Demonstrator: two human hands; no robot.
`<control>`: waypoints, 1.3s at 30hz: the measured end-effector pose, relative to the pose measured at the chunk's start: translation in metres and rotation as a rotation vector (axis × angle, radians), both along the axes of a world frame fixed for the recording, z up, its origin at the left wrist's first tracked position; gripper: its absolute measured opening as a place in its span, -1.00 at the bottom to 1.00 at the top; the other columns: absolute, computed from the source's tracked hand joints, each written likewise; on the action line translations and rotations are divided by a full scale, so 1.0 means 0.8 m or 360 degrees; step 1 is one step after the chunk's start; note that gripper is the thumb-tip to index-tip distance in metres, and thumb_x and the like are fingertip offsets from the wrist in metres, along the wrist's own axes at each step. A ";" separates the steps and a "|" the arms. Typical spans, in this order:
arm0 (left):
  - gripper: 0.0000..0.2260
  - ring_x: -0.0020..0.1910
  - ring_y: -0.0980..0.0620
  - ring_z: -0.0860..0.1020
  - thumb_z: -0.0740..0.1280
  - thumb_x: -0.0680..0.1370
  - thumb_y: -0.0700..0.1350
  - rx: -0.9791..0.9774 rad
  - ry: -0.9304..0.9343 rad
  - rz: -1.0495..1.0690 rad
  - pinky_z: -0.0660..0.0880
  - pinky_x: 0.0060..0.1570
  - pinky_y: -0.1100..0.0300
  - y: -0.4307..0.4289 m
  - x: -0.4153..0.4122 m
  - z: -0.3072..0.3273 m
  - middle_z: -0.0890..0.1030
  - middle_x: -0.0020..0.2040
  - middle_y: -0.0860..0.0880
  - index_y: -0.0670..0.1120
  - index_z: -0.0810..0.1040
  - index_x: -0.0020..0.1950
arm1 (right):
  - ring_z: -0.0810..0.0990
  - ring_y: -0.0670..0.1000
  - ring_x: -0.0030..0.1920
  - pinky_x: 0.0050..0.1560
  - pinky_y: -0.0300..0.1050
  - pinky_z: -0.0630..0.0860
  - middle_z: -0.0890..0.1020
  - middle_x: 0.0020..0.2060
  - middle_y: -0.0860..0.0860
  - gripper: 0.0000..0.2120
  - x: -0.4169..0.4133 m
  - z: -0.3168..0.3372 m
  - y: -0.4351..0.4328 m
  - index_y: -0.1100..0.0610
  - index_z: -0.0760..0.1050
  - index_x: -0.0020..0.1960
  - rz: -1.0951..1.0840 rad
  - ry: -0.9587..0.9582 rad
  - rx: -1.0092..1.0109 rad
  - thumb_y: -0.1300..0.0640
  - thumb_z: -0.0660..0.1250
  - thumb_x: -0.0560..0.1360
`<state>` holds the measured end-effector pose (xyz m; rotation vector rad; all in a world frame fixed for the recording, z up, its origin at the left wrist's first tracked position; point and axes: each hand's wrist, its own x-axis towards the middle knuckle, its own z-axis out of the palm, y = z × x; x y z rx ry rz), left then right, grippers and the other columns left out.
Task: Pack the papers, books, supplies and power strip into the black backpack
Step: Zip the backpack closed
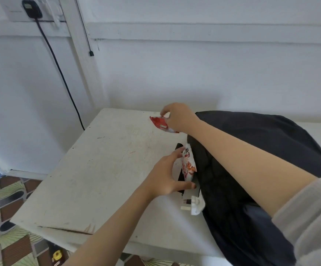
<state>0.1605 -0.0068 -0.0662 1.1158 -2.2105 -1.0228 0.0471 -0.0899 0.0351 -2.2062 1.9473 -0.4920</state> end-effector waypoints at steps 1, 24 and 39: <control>-0.19 0.32 0.16 0.29 0.51 0.34 0.09 0.0013 0.0037 0.0042 0.15 0.26 0.20 -0.001 -0.001 0.000 0.34 0.40 0.14 0.14 0.14 0.48 | 0.53 0.01 0.08 -0.03 -0.22 0.41 0.57 0.17 0.01 -0.76 -0.002 0.008 0.006 0.10 0.56 0.17 0.0022 -0.0093 0.0012 0.21 0.24 0.54; -0.79 -0.13 0.30 0.58 0.30 0.47 -0.32 -0.0555 0.0955 0.0327 0.44 -0.18 0.49 0.146 -0.075 0.130 0.63 -0.14 0.23 -0.03 0.59 -0.02 | 0.58 -0.09 -0.26 -0.14 -0.14 0.50 0.64 -0.34 -0.13 -0.72 -0.224 0.082 0.323 -0.04 0.59 -0.02 -0.0009 -0.1198 -0.0545 0.32 0.25 0.55; -0.75 0.06 0.10 0.56 0.21 0.49 -0.09 -0.1403 -0.0305 -0.0428 0.36 0.21 0.18 0.215 -0.117 0.064 0.68 -0.04 0.07 -0.04 0.69 -0.05 | 0.61 -0.11 -0.06 -0.07 -0.34 0.51 0.63 -0.14 -0.17 -0.92 -0.298 0.004 0.431 -0.13 0.57 -0.05 0.0100 -0.1279 -0.0464 -0.01 0.30 0.49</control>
